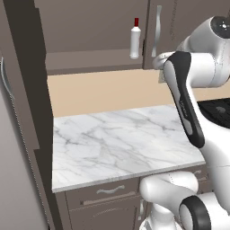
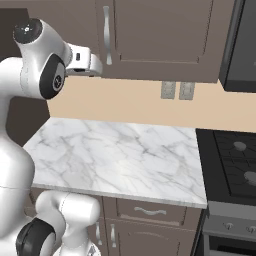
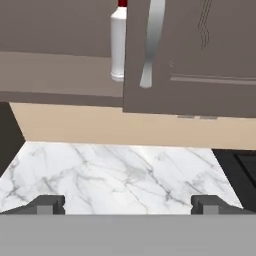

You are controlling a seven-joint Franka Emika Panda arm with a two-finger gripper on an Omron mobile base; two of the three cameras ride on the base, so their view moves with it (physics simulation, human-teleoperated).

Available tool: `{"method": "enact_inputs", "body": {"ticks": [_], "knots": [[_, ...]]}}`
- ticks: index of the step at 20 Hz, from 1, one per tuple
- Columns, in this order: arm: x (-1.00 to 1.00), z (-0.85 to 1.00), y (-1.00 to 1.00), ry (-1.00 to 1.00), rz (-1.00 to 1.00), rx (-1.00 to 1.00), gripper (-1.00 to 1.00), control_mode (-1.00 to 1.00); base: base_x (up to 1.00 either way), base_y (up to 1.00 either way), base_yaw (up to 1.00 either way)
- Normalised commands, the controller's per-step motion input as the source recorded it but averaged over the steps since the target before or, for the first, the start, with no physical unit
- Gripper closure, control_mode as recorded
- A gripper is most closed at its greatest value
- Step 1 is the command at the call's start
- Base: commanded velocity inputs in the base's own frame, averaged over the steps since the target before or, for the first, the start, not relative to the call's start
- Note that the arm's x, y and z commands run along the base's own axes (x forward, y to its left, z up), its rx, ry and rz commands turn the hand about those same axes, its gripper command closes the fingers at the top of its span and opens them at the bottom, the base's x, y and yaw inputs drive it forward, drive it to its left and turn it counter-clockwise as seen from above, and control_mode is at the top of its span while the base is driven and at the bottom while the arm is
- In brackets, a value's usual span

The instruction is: Open the cabinet directly in front. Then move the liquor and the mug to the dining counter with the candle on it.

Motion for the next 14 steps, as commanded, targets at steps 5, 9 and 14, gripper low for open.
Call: {"method": "enact_inputs", "body": {"ticks": [5, 9, 14], "knots": [[0.11, 0.22, -0.01, -0.05, 0.0, 0.0, -1.0, -1.0, 0.0, 0.0, 0.0], [0.31, 0.19, 0.0, 0.0, 0.0, 0.0, -1.0, -1.0, 0.0, 0.0, 0.0], [0.42, 0.18, 0.0, 0.0, 0.0, 0.0, -1.0, -1.0, 0.0, 0.0, 0.0]]}}
